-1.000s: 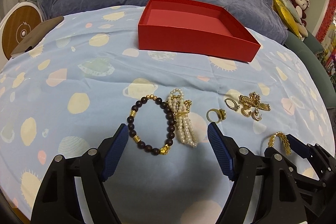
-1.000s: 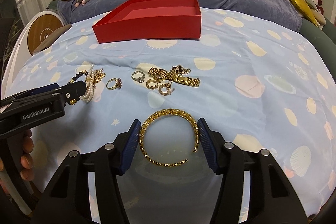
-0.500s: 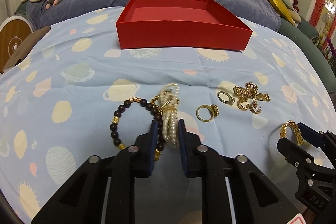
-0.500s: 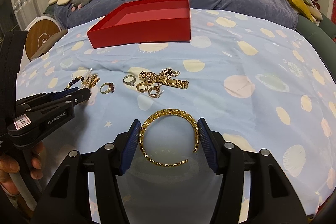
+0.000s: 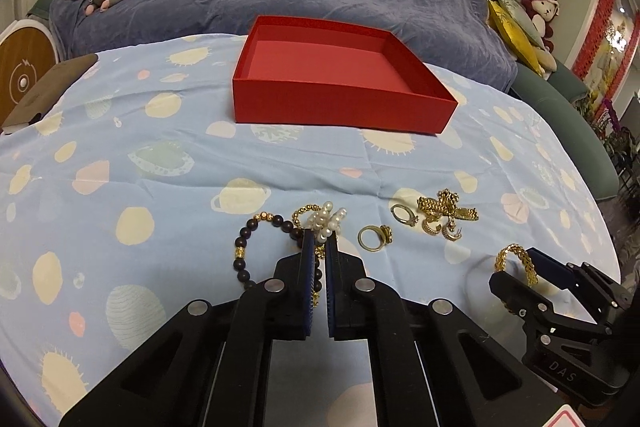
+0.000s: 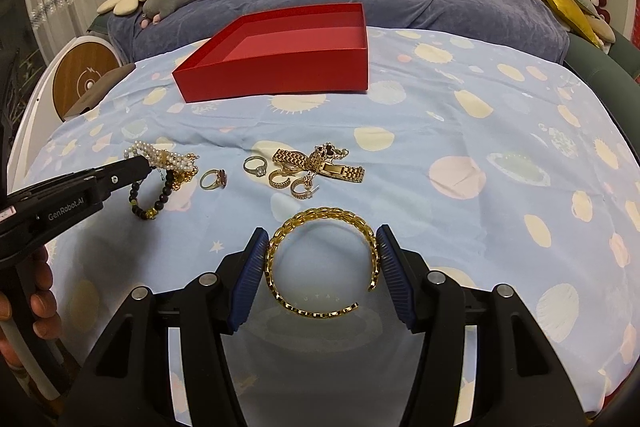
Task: Organize jewelry
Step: 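Carry both bracelets into the red box and open both tools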
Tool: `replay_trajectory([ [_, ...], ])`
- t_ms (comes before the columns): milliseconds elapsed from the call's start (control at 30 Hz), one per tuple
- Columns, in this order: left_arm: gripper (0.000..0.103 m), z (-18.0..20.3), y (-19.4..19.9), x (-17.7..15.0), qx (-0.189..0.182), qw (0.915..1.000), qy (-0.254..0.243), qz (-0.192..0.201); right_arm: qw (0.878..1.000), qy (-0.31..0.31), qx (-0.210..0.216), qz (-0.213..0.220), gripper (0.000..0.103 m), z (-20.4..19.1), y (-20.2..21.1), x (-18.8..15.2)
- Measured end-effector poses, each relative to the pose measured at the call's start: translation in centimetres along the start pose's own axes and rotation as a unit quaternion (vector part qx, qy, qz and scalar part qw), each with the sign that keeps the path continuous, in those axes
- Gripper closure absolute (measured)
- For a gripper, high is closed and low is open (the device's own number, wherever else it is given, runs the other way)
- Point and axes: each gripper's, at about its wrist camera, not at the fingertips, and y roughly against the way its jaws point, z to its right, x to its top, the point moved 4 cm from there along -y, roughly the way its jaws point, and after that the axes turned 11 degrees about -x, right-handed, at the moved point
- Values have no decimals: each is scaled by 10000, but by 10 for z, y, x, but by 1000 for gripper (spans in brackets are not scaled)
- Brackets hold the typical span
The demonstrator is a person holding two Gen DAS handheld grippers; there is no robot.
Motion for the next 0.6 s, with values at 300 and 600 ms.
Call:
replay_trajectory([
  [300, 101, 2, 26, 20, -143, 9995, -20, 293, 9994, -84, 308, 137, 49, -7, 13, 18],
  [600, 101, 10, 59, 99, -213, 9961, -224, 824, 9960, -106, 545, 697, 49, -8, 38, 108],
])
